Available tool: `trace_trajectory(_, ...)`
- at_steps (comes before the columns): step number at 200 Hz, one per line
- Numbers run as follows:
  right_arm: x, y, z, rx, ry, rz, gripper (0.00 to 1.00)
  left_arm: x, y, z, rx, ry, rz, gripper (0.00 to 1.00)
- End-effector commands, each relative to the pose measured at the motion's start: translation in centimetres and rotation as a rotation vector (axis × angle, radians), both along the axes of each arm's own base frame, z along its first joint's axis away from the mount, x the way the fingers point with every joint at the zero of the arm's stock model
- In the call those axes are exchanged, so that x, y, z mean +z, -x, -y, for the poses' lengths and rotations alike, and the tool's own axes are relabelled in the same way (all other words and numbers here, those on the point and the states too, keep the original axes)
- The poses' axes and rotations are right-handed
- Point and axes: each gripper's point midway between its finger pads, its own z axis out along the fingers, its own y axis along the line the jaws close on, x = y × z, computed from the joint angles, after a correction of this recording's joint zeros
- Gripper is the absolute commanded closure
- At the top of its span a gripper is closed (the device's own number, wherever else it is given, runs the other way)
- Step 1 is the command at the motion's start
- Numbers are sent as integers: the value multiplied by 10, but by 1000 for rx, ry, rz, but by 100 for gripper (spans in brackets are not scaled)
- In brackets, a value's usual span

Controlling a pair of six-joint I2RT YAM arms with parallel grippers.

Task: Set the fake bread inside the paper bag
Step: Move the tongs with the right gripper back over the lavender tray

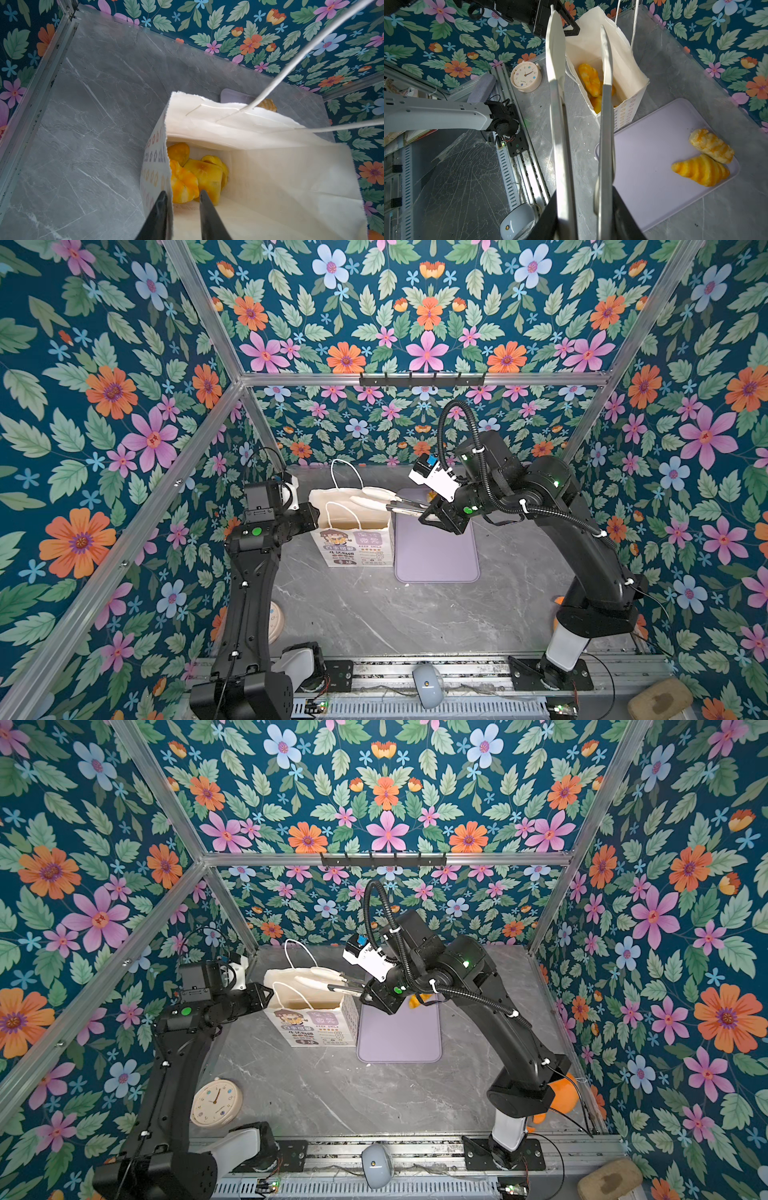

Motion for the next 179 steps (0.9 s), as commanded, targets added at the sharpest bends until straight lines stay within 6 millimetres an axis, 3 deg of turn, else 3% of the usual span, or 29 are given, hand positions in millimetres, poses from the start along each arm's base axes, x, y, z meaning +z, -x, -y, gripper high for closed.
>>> trace_trajectory(1,8,-2,5,-22,-24,38,67,2,0,1,-8,-2,4,71)
trace_trajectory(16,3,3,5,-15,-46,10,67,2,-1,2,-13,0,6,71)
trace_trajectory(21,16,11,13,-16,-83,33,67,2,-1,1,-12,1,6,72)
trace_trajectory(37,14,13,22,-40,-106,38,67,2,-1,2,-15,3,7,71)
trace_trajectory(78,4,-11,65,-230,-179,-6,68,2,0,4,-22,10,7,71)
trace_trajectory(130,-32,-46,111,-449,-296,-103,68,6,0,3,-19,6,19,71)
trace_trajectory(179,-95,-78,148,-692,-164,-186,73,5,0,3,-20,7,17,71)
